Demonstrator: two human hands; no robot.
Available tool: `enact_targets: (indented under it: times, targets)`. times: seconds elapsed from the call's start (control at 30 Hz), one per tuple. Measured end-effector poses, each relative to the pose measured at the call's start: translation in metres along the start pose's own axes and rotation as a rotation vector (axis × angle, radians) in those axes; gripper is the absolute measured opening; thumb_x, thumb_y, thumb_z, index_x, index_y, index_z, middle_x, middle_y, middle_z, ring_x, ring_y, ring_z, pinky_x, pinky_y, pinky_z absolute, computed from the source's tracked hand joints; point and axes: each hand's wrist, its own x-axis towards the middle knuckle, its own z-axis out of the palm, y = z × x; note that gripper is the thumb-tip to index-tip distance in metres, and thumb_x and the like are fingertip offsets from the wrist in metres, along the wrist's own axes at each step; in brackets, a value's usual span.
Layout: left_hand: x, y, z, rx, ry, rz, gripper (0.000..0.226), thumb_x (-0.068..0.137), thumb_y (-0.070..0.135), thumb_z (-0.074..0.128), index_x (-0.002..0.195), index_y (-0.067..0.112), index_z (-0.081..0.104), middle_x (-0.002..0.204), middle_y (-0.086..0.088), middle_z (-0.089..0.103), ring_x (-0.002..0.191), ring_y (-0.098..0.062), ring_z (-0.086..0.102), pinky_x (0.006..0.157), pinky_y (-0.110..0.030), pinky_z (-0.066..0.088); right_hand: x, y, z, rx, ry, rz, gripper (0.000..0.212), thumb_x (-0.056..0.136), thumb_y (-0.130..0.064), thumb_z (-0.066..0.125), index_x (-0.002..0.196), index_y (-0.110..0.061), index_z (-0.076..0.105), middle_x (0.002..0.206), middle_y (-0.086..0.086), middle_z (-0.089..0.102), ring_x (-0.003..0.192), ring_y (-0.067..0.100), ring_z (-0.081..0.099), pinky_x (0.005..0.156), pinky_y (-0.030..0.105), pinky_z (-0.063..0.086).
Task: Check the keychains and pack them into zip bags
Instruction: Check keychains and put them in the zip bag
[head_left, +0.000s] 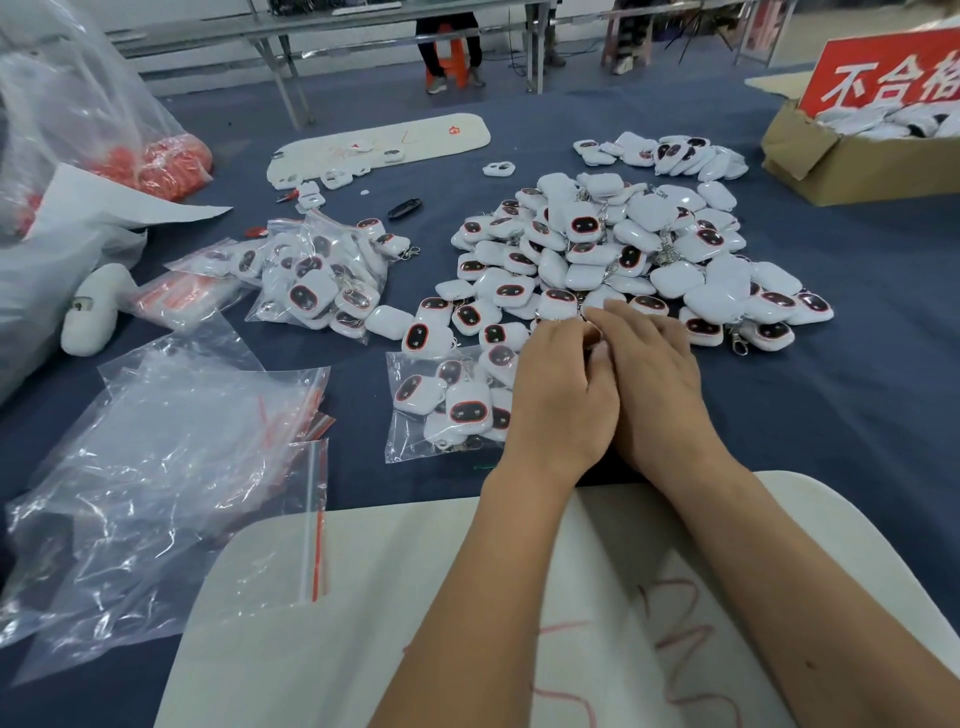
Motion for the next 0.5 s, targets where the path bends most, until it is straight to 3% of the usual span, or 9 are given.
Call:
enact_targets:
  times: [0.13, 0.33, 0.43, 0.5]
  targets:
    - [0.004, -0.004, -0.011, -0.03, 0.064, -0.137, 0.011, 0.098, 0.017, 0.062, 0.095, 0.009, 0.068, 0.098, -0.004, 0.066, 0.098, -0.02, 0.059, 0.093, -0.038, 0.046, -0.002, 0.001, 0.0, 0.139, 0.075, 0.135, 0.041, 0.1, -0.021, 0.065, 0.14, -0.015, 0.061, 0.133, 0.012, 0.053, 0.124, 0.033, 0.045, 0.108, 0.038, 0.036]
    - [0.009, -0.016, -0.033, 0.047, 0.261, -0.258, 0.013, 0.098, 0.019, 0.061, 0.089, 0.011, 0.068, 0.087, 0.0, 0.068, 0.088, -0.018, 0.061, 0.085, -0.034, 0.048, -0.003, 0.002, -0.005, 0.195, -0.001, 0.105, 0.041, 0.094, -0.025, 0.075, 0.134, -0.019, 0.066, 0.123, 0.007, 0.056, 0.122, 0.028, 0.046, 0.109, 0.033, 0.036]
    - [0.01, -0.016, -0.04, 0.003, 0.206, -0.244, 0.011, 0.097, 0.024, 0.064, 0.091, 0.018, 0.071, 0.086, 0.009, 0.07, 0.086, -0.011, 0.064, 0.082, -0.027, 0.048, -0.005, 0.002, -0.012, 0.453, -0.078, -0.039, 0.048, 0.082, -0.017, 0.086, 0.127, -0.024, 0.069, 0.103, -0.009, 0.069, 0.1, 0.014, 0.063, 0.093, 0.029, 0.05]
    - [0.011, -0.015, -0.042, -0.029, 0.082, -0.214, 0.011, 0.097, 0.025, 0.066, 0.091, 0.022, 0.075, 0.086, 0.008, 0.073, 0.086, -0.009, 0.067, 0.081, -0.025, 0.051, -0.006, 0.001, -0.013, 0.706, -0.135, -0.1, 0.056, 0.079, -0.002, 0.085, 0.126, -0.026, 0.068, 0.102, -0.009, 0.072, 0.087, 0.013, 0.068, 0.084, 0.025, 0.056]
